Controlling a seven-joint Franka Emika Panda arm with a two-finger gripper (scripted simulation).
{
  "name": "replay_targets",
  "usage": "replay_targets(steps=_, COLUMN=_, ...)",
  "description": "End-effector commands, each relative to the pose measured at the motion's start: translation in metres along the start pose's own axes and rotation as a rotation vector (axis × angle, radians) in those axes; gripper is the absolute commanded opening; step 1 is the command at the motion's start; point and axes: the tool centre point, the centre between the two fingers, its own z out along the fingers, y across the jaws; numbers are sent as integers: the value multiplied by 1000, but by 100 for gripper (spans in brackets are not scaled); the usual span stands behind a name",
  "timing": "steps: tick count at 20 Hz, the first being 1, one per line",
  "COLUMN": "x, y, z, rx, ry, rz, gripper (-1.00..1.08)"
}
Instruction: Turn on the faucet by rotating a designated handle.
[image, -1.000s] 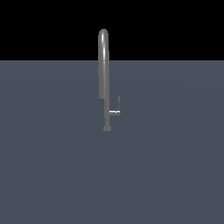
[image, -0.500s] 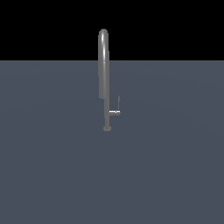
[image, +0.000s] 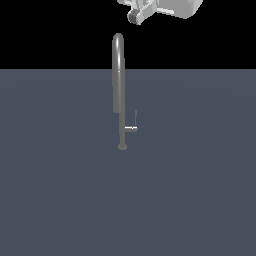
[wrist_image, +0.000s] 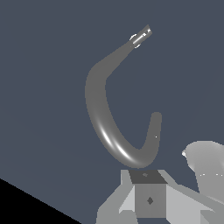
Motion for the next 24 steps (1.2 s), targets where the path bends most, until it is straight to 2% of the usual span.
replay_targets(steps=1, x=18, y=-1, z=3, rx=45, ry=-44, rz=43, gripper=-100)
replay_targets(steps=13, x=105, y=2, z=32, rx=278, ry=-278, rz=268, gripper=-100)
replay_targets(steps=24, x=183, y=14, z=86, rx=521, ry=-520, rz=503, gripper=-100)
